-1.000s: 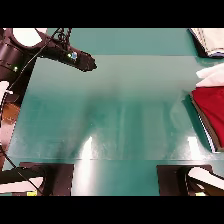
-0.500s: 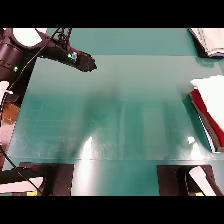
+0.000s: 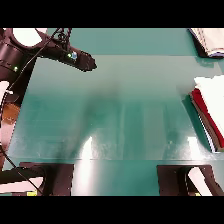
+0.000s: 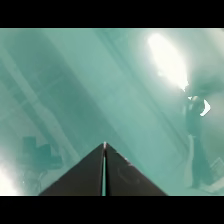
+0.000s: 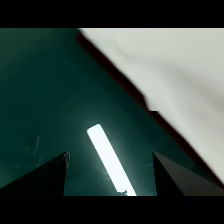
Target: Fold the shirts.
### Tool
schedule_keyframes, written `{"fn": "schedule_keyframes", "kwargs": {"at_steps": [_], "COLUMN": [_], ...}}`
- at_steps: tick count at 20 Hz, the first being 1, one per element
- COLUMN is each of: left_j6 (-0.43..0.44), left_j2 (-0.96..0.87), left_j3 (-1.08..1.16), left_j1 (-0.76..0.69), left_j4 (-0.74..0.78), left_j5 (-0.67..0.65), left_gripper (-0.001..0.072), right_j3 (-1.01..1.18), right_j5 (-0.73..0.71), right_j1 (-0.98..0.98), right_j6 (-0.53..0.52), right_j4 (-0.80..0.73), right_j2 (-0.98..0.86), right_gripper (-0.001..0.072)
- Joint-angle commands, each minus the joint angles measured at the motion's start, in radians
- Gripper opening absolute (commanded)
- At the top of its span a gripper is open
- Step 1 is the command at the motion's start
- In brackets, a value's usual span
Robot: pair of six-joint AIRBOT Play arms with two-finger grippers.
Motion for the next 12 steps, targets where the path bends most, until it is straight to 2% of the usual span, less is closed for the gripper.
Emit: {"fn": "schedule_keyframes", "kwargs": {"at_steps": [1, 2, 3, 4, 5, 12], "left_j6": [-0.002, -0.002, -0.002, -0.002, -0.002, -0.002], "left_j2": [0.0, 0.0, 0.0, 0.0, 0.0, 0.0], "left_j3": [0.0, 0.0, 0.0, 0.0, 0.0, 0.0], "left_j1": [0.0, 0.0, 0.0, 0.0, 0.0, 0.0], "left_j4": [-0.001, -0.001, -0.001, -0.001, -0.001, -0.001], "left_j5": [0.014, 0.014, 0.014, 0.014, 0.014, 0.013], "left_gripper": [0.0026, 0.0026, 0.0026, 0.0026, 0.0026, 0.0026], "right_j3": [-0.003, -0.003, -0.003, -0.003, -0.003, -0.003], "right_j5": [-0.041, -0.057, -0.078, -0.099, -0.117, -0.141], "right_j1": [0.256, 0.327, 0.396, 0.454, 0.498, 0.594], "right_j6": [0.005, 0.002, 0.0, -0.011, -0.035, -0.045], "right_j4": [0.134, 0.134, 0.132, 0.127, 0.126, 0.128], "right_j2": [-0.072, -0.097, -0.121, -0.144, -0.163, -0.215], "right_gripper": [0.0555, 0.0463, 0.0311, 0.0093, 0.0013, 0.0013]}}
